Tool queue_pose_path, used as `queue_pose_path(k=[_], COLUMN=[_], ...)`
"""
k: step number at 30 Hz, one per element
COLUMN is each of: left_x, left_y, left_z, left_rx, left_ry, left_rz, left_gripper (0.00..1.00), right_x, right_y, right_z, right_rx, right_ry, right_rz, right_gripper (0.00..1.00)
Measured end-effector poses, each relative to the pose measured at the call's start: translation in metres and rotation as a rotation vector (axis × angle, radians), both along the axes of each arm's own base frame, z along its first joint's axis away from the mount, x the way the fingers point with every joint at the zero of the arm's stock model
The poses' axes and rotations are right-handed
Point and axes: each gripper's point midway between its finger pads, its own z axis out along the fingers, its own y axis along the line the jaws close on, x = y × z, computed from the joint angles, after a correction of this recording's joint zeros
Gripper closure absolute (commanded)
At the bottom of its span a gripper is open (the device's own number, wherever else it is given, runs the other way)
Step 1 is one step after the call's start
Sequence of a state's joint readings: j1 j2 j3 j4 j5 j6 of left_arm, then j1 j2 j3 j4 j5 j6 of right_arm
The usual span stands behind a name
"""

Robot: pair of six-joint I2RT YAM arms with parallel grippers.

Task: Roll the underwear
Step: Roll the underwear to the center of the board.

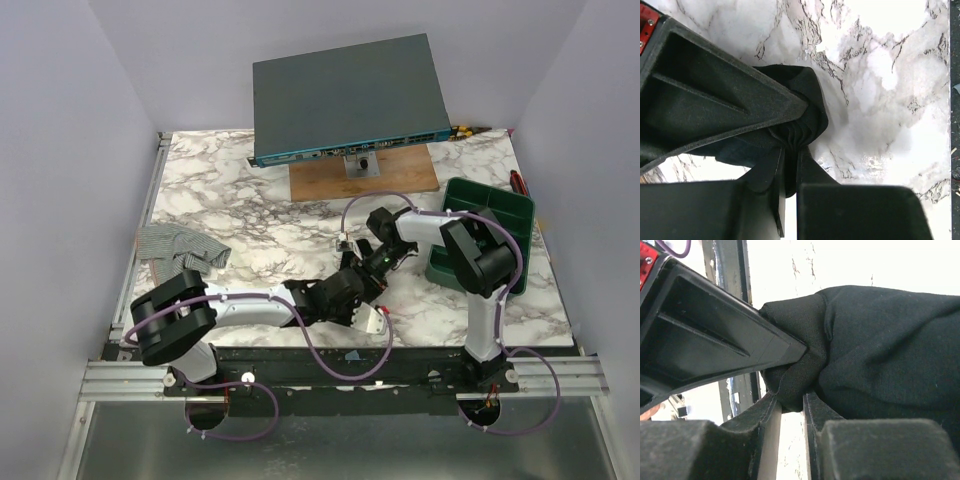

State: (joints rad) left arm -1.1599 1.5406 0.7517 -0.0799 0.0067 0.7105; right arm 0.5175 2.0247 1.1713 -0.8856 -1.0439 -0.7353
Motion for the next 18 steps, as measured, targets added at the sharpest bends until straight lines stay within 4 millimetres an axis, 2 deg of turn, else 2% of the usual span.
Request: queue_pose_path(k=[7,11,18], left_x=[-0.002,-0.002,-0.004], left_y=[-0.005,-0.007,-0.008], left_z=[0.0,0.001,0.001], left_rx=[0.042,0.038,0.018], left_ry=[0.103,0.171,0.268], left_rz=[0.014,0.029,0.044], left_gripper=[1.0,1.0,1.0], right_x=[0.007,0.018,0.037], right_y=[-0.006,-0.006,-0.007], right_z=[0.004,0.013,0.024], right_rx=[-0.053,-0.069,-0.095], right_ry=[-0.066,-0.153,-0.26], right_rz=[-0.027,-0.053,-0.103], right_gripper=[0.61,0.46,0.41])
